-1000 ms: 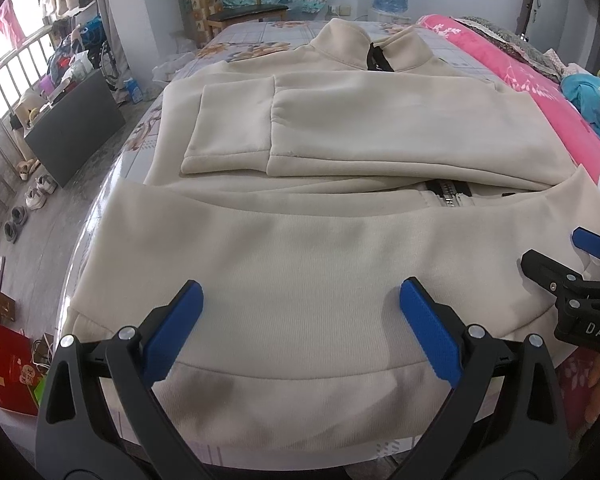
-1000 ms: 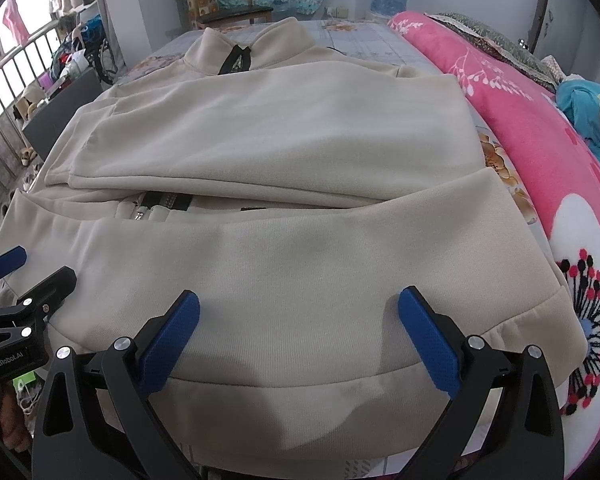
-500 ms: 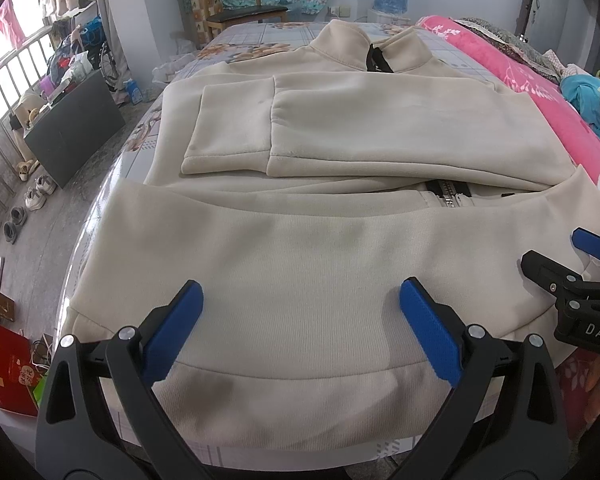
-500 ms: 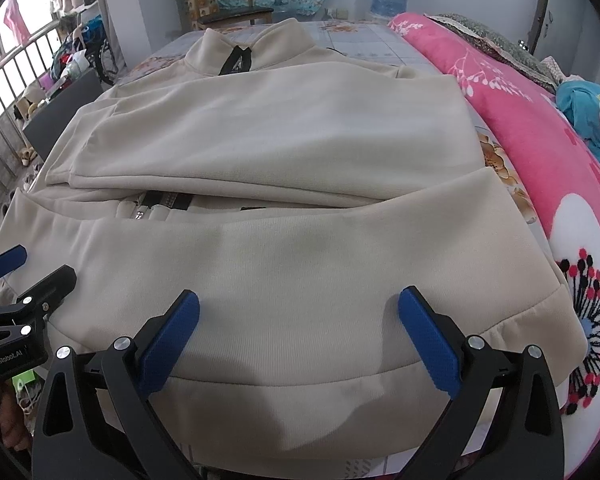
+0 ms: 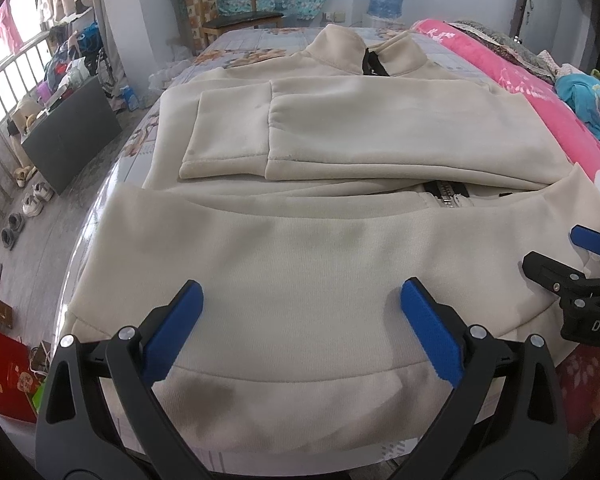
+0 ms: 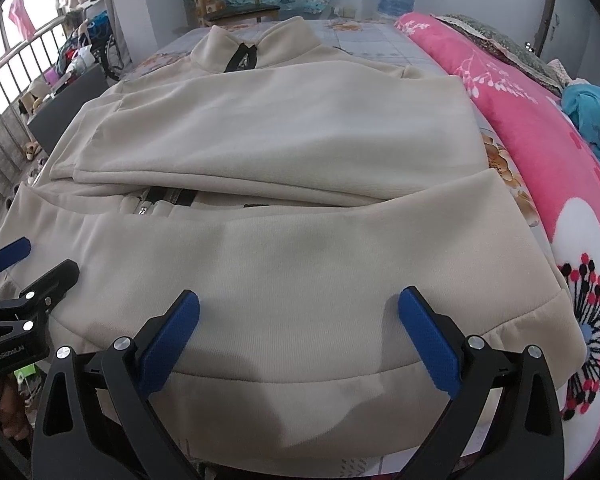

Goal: Fold large clothes

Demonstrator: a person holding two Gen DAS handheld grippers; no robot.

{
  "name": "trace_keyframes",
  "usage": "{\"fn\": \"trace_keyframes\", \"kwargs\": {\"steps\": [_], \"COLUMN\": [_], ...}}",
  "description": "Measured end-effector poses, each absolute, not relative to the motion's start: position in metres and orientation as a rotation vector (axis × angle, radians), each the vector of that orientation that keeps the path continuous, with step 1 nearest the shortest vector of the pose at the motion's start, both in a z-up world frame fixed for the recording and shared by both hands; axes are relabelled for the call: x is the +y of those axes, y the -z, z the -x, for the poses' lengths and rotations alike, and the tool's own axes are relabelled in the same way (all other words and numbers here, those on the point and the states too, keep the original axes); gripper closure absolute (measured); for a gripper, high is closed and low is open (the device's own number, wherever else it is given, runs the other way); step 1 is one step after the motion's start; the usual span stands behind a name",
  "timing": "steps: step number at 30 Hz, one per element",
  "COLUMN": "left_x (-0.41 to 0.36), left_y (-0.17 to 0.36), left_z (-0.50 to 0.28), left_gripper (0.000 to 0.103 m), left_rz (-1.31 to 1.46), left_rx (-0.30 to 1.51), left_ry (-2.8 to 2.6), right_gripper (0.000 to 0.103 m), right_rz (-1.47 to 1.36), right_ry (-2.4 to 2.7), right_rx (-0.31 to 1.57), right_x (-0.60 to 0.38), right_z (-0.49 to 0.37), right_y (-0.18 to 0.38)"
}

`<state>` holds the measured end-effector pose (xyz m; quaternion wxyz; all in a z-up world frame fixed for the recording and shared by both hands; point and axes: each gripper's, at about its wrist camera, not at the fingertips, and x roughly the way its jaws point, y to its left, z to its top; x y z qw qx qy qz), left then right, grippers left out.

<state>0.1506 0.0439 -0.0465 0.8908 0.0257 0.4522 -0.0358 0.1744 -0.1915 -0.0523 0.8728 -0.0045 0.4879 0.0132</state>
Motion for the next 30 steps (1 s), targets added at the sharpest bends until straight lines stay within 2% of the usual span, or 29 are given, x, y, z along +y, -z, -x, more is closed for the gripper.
{"fn": "trace_keyframes", "kwargs": {"steps": [11, 18, 24, 30], "left_x": [0.051, 0.081, 0.102, 0.089], "left_y": [0.043, -0.026, -0.086, -0.086], "left_z": [-0.150, -0.164, -0.237, -0.349], "left_gripper": [0.007, 0.007, 0.008, 0.011], "left_rz": [-0.023, -0.011, 0.078, 0.176], "left_rx": [0.910, 0.727, 0.682, 0.773], "left_ry": [0.117, 0.131, 0.188, 0.247], "right_gripper": [0.006, 0.006, 0.006, 0.006], "right_rz": [-0.100, -0.084, -0.127, -0.095], "right_ry": [-0.098, -0.213, -0.275, -0.276], "right_rx": [0.990, 0.918, 0.892, 0.951], "right_x": [-0.205, -0.221, -0.241, -0.232], "right_z": [-0.175, -0.207, -0.280, -0.377], "right_y": [0.025, -0.036, -0.093, -0.087]}}
